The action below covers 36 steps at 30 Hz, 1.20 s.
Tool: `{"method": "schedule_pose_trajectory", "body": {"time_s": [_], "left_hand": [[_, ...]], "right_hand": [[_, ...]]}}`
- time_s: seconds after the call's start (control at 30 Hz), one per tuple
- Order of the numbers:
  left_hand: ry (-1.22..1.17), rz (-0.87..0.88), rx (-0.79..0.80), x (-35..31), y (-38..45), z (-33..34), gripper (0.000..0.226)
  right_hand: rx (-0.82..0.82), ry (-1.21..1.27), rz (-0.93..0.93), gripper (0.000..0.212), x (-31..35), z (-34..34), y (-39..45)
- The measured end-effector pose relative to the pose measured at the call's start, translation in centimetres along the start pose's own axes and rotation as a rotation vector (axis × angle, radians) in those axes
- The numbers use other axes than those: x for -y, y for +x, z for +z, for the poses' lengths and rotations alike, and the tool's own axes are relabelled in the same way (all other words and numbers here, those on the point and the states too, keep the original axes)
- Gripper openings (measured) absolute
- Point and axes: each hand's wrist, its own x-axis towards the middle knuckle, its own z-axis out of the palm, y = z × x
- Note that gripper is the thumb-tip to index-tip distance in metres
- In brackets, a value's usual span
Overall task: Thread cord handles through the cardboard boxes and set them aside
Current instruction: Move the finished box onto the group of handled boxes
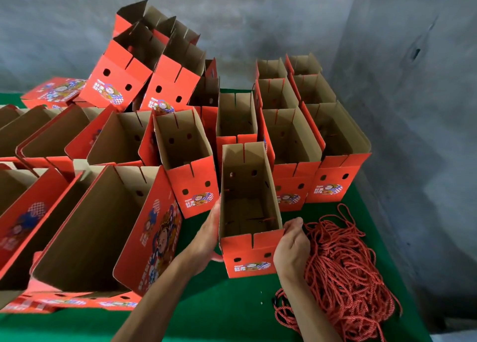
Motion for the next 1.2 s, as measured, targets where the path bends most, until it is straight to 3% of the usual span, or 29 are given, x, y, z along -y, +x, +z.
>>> {"method": "schedule_pose_trajectory", "body": {"time_s": [0.1, 0.23, 0.37, 0.53, 0.63, 0.8, 1.0, 1.1, 1.2], "left_hand": [[-0.18, -0.188, 0.038, -0.5, 0.2, 0.1, 0.025], [-0.245, -0.046, -0.097, -1.6, 1.0, 0.6, 0.017], [-0.326, 0.094, -0.237, 0.2, 2.3, 0.8, 0.028], [-0.256, 0.216, -0.195, 1.3, 3.3, 1.1, 0.046], [-0.177, 0.262, -0.222, 1.9, 5.1, 0.7, 0.033], [-0.127, 0.221, -0.226, 0.2, 7.6, 0.8, 0.059], [-0.06, 0.191, -0.246, -2.0, 10.6, 0.2, 0.031], [-0.093, 0.139, -0.242, -3.7, 11.9, -0.1, 0.054], [-0.103, 0.11, -0.243, -4.3, 13.8, -0.4, 0.062]], "right_hand": [[0.004, -0.084, -0.033, 0.074, 0.2, 0.4, 0.4], [0.049, -0.096, -0.035, 0.068, 0.7, 1.1, 0.6], [0.079, -0.008, -0.071, 0.06, 1.0, 2.0, 0.9], [0.09, 0.031, -0.163, 0.053, 0.8, 2.5, 0.4], [0.117, 0.029, -0.146, 0.052, 0.9, 3.0, 0.7], [0.164, -0.005, -0.127, 0.041, 1.6, 4.5, 2.3], [0.149, -0.034, -0.12, 0.03, 1.7, 6.5, 4.7], [0.147, -0.036, -0.1, 0.026, 1.6, 7.7, 5.6], [0.132, 0.016, -0.106, 0.029, 1.6, 8.8, 6.5]]}}
